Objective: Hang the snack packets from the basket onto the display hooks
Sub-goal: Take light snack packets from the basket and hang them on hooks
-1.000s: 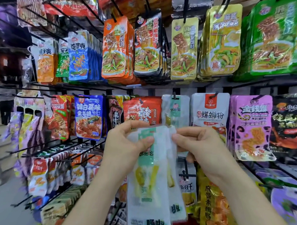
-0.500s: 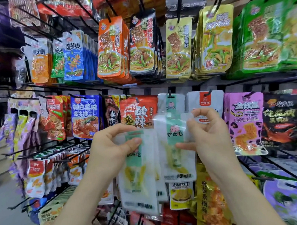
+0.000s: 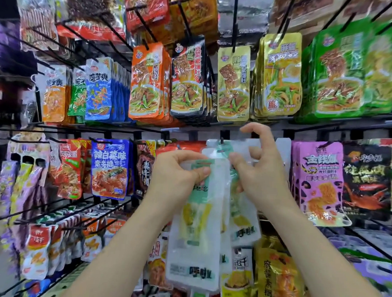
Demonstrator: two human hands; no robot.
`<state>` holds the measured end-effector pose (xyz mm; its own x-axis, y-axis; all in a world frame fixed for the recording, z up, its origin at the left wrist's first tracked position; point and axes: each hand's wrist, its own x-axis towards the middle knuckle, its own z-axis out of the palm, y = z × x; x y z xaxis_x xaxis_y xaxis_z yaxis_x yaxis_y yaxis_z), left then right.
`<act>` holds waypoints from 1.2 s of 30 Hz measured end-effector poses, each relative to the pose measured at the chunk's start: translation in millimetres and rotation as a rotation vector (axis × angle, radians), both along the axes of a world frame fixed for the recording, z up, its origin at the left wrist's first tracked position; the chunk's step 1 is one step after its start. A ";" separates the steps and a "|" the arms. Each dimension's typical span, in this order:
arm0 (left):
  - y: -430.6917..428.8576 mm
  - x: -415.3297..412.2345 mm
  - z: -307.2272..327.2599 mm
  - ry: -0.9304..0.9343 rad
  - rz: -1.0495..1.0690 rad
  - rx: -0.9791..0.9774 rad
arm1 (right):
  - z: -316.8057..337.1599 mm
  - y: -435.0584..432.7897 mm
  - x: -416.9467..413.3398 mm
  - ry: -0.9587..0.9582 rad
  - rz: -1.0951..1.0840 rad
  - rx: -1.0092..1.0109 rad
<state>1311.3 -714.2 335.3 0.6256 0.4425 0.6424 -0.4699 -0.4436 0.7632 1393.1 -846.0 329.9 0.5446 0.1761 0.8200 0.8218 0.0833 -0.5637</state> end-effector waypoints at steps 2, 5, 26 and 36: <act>-0.8 5.3 8.6 -0.006 -0.001 -0.001 | 7.1 3.9 8.7 -0.044 -0.019 -0.006; 0.7 10.8 17.1 0.009 -0.008 0.025 | 17.4 8.4 15.6 0.014 -0.008 0.005; 20.3 33.8 17.8 0.381 0.068 0.446 | 19.7 5.9 46.2 -0.097 -0.415 -0.570; 3.2 63.2 22.3 0.534 -0.021 0.429 | 11.9 2.4 46.6 -0.269 -0.495 -0.495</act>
<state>1374.6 -711.1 357.6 0.9112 0.2018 0.3592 -0.0898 -0.7535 0.6513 1439.7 -843.6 341.8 0.4478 0.3455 0.8247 0.8119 -0.5434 -0.2132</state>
